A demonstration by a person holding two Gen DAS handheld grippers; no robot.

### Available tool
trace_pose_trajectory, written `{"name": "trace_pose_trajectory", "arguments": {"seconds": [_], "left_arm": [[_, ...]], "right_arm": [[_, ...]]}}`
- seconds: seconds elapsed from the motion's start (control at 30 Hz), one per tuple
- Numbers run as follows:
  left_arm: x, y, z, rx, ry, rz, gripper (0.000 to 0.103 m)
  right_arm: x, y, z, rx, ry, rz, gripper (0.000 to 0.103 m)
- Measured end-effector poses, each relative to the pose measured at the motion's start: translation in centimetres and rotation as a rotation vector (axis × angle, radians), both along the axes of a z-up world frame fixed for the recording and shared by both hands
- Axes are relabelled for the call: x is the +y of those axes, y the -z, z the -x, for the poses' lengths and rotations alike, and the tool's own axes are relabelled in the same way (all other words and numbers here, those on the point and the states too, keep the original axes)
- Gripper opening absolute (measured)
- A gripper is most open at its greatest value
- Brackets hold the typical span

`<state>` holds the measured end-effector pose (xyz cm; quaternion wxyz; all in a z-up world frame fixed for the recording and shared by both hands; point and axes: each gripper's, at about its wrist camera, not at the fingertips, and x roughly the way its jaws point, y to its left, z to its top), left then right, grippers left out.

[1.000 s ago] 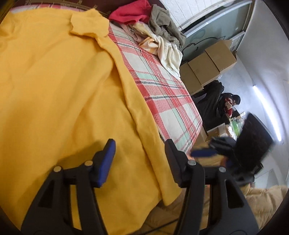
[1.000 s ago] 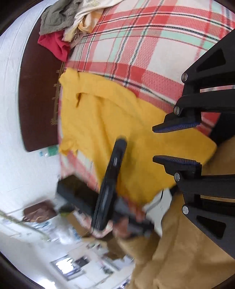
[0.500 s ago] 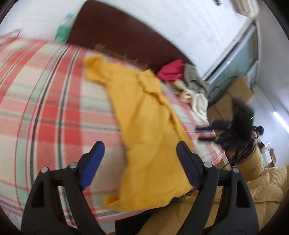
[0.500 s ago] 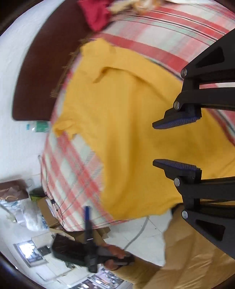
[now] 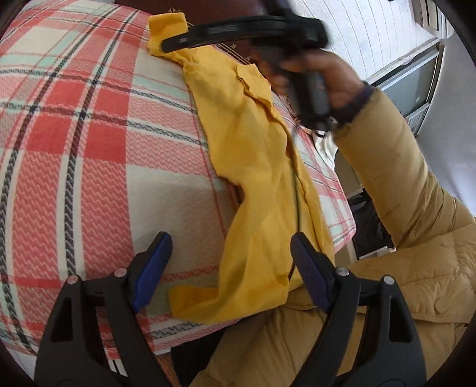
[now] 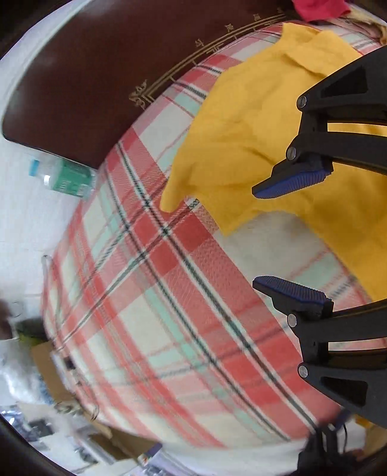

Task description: Fold clothes

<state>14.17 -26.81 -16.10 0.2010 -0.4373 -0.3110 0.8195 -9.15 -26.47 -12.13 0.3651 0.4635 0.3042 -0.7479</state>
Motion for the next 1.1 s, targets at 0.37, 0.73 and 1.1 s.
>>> {"name": "trace_pose_trajectory", "arguments": {"seconds": [0.37,0.73,1.1], "left_arm": [[1.8,0.4,1.0,-0.026,0.019,-0.01,0.031],[5.5,-4.2,1.4,0.084,0.069,0.081,0.03],[12.1,-2.9,3.3,-0.026,0.185,0.206,0.031]], "right_arm": [[1.5,2.3,4.0,0.025,0.166,0.057,0.007],[16.3,-5.9,8.4,-0.23,0.398,0.675,0.007],[28.0,0.6,9.5,-0.257,0.687,0.658,0.008]]}}
